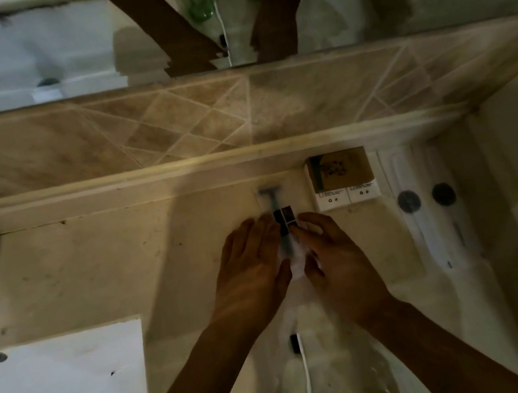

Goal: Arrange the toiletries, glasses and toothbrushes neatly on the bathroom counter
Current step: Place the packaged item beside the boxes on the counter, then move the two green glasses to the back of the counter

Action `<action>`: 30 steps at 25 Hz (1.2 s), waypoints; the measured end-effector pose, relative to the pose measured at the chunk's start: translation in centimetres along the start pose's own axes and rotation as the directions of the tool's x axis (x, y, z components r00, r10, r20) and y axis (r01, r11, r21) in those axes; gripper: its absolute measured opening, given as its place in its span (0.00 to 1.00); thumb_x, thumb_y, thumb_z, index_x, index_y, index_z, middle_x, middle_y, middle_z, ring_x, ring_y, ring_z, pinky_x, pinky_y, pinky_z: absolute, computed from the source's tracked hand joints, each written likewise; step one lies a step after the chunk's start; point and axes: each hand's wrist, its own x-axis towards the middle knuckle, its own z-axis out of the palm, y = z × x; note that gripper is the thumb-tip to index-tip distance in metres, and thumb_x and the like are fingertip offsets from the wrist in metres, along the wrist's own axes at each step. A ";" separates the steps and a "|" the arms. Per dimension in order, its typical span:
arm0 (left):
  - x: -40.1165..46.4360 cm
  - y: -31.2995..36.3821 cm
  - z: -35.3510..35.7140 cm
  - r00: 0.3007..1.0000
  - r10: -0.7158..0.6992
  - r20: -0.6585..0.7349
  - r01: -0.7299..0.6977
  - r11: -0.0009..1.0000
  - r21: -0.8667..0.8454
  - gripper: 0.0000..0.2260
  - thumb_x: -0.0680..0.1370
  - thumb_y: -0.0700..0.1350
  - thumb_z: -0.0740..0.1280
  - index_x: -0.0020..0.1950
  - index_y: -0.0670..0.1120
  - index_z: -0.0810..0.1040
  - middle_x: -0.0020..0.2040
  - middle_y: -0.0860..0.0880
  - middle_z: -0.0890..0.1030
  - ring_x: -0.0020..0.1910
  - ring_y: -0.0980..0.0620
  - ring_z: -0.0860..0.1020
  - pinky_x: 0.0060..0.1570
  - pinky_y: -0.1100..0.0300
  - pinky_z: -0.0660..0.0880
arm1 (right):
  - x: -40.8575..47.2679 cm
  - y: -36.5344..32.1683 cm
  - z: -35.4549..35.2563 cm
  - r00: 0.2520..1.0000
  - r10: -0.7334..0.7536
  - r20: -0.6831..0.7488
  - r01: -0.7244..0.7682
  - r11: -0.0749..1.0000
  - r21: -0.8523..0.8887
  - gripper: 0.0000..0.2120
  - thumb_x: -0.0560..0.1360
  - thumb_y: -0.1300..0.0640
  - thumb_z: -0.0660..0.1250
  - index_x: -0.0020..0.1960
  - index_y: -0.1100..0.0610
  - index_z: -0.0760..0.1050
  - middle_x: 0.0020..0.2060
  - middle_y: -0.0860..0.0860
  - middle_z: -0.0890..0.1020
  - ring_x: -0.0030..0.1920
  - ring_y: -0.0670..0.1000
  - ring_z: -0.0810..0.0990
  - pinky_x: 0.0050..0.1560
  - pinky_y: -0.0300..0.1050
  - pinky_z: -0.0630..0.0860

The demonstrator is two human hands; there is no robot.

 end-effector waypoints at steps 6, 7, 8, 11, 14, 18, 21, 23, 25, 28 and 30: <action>1.7 0.1 -0.3 0.999 -0.017 0.049 0.017 1.000 0.003 0.29 0.81 0.54 0.61 0.79 0.46 0.59 0.80 0.46 0.59 0.80 0.45 0.53 0.78 0.46 0.48 | 1.1 -0.5 0.0 0.998 0.042 -0.040 -0.042 0.999 -0.005 0.27 0.76 0.62 0.69 0.74 0.54 0.69 0.74 0.50 0.69 0.73 0.50 0.69 0.74 0.46 0.66; 1.9 0.1 -0.3 0.998 -0.020 0.057 0.021 1.000 -0.014 0.29 0.82 0.55 0.60 0.80 0.46 0.56 0.81 0.46 0.56 0.80 0.46 0.50 0.78 0.47 0.46 | 1.3 -0.6 -0.1 0.998 0.056 -0.037 -0.056 0.998 0.002 0.28 0.76 0.63 0.68 0.74 0.54 0.68 0.74 0.50 0.69 0.73 0.49 0.68 0.75 0.43 0.64; 2.1 0.1 -0.4 0.998 -0.017 0.055 0.018 1.000 -0.026 0.29 0.82 0.54 0.60 0.80 0.46 0.55 0.81 0.46 0.55 0.81 0.46 0.50 0.79 0.47 0.46 | 1.4 -0.6 -0.1 0.997 0.067 -0.032 -0.067 0.998 0.014 0.28 0.76 0.63 0.68 0.75 0.54 0.68 0.75 0.49 0.68 0.74 0.49 0.67 0.74 0.40 0.60; 2.4 0.3 -0.7 0.999 -0.008 0.053 0.011 0.998 -0.060 0.29 0.82 0.53 0.61 0.80 0.45 0.56 0.81 0.45 0.56 0.80 0.46 0.50 0.79 0.48 0.45 | 1.6 -0.4 -0.2 0.995 0.100 -0.023 -0.099 0.994 0.055 0.27 0.78 0.61 0.67 0.75 0.52 0.67 0.75 0.47 0.67 0.74 0.47 0.65 0.73 0.35 0.55; 2.5 0.2 -0.4 0.999 -0.014 0.029 0.016 0.997 -0.078 0.29 0.81 0.53 0.62 0.79 0.45 0.58 0.80 0.45 0.59 0.80 0.46 0.53 0.77 0.51 0.44 | 1.8 -0.2 -0.1 0.994 0.106 -0.020 -0.104 0.991 0.085 0.27 0.78 0.61 0.66 0.75 0.52 0.67 0.75 0.48 0.68 0.74 0.47 0.66 0.73 0.36 0.56; 2.3 -0.1 -0.5 1.000 -0.002 0.011 0.003 0.995 -0.100 0.29 0.80 0.55 0.59 0.79 0.44 0.61 0.80 0.44 0.61 0.79 0.46 0.55 0.77 0.51 0.47 | 1.7 0.0 -0.1 0.995 0.098 -0.024 -0.095 0.989 0.109 0.28 0.77 0.60 0.68 0.75 0.51 0.66 0.75 0.47 0.68 0.74 0.48 0.67 0.73 0.39 0.60; 1.4 0.2 -1.2 0.999 -0.044 0.020 0.048 0.970 -0.238 0.30 0.81 0.59 0.54 0.80 0.47 0.58 0.81 0.46 0.58 0.80 0.49 0.54 0.77 0.56 0.48 | 1.0 -0.2 -0.8 0.995 0.082 -0.051 -0.075 0.989 0.124 0.27 0.76 0.59 0.68 0.75 0.51 0.67 0.74 0.47 0.68 0.72 0.47 0.68 0.71 0.42 0.68; 0.5 0.2 -1.9 0.993 -0.117 0.025 0.119 0.942 -0.313 0.28 0.82 0.56 0.60 0.79 0.48 0.59 0.79 0.47 0.61 0.77 0.49 0.59 0.73 0.60 0.53 | 0.3 -0.5 -1.8 0.993 0.083 -0.082 -0.076 0.993 0.092 0.25 0.76 0.59 0.67 0.72 0.52 0.69 0.72 0.48 0.69 0.69 0.46 0.69 0.68 0.36 0.65; -1.3 0.1 -2.5 0.984 -0.177 -0.030 0.156 0.927 -0.342 0.24 0.81 0.50 0.65 0.75 0.45 0.67 0.73 0.44 0.70 0.71 0.46 0.69 0.68 0.61 0.60 | -1.0 -0.9 -3.0 0.988 0.130 -0.079 -0.121 0.987 0.104 0.22 0.76 0.60 0.67 0.69 0.53 0.72 0.67 0.50 0.73 0.64 0.46 0.72 0.63 0.34 0.64; -5.5 -0.3 -3.1 0.953 -0.276 -0.123 0.200 0.881 -0.429 0.13 0.79 0.44 0.68 0.63 0.44 0.78 0.59 0.45 0.80 0.54 0.50 0.78 0.55 0.63 0.70 | -4.4 -1.5 -4.2 0.986 0.165 -0.041 -0.156 0.974 0.163 0.14 0.76 0.59 0.67 0.61 0.52 0.77 0.57 0.48 0.78 0.56 0.47 0.76 0.56 0.34 0.69; -8.9 -0.2 -3.5 0.934 -0.333 -0.132 0.231 0.842 -0.488 0.06 0.79 0.43 0.68 0.56 0.45 0.81 0.50 0.49 0.81 0.43 0.56 0.77 0.45 0.67 0.72 | -7.1 -2.3 -4.5 0.991 0.132 0.013 -0.132 0.969 0.209 0.11 0.75 0.60 0.68 0.57 0.51 0.79 0.51 0.46 0.80 0.50 0.45 0.77 0.49 0.33 0.70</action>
